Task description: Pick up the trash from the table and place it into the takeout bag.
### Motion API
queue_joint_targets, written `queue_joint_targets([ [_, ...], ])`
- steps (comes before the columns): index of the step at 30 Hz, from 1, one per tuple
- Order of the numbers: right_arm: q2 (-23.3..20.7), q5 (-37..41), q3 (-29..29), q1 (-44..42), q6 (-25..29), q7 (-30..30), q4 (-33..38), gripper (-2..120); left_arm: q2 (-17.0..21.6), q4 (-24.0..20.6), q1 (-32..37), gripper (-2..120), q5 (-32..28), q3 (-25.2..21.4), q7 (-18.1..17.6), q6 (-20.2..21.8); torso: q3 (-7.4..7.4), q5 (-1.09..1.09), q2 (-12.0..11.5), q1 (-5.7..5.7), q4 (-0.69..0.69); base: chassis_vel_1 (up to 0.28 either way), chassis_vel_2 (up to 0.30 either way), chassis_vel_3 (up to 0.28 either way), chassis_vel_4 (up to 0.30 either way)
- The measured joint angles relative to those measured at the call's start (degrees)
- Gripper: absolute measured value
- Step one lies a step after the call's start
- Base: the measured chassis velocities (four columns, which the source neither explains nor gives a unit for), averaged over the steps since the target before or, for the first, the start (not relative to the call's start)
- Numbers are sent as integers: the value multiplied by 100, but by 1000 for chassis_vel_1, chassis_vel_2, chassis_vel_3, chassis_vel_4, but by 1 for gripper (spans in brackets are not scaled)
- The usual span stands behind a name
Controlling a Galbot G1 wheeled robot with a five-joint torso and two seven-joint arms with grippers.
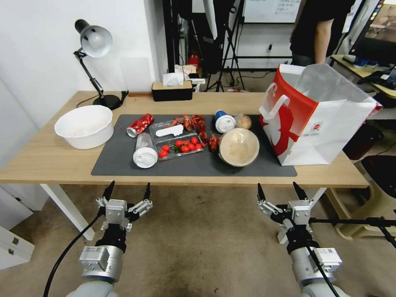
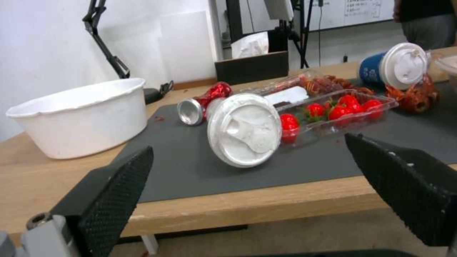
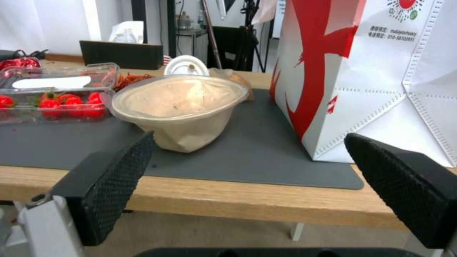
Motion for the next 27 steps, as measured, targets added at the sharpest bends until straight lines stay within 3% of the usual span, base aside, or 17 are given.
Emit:
queue_joint_targets([
  [27, 0, 0, 0, 0, -1, 0, 0, 100, 0, 0, 0, 100, 0, 0, 0, 0, 0, 0, 0, 0, 0, 0, 0, 0, 0],
])
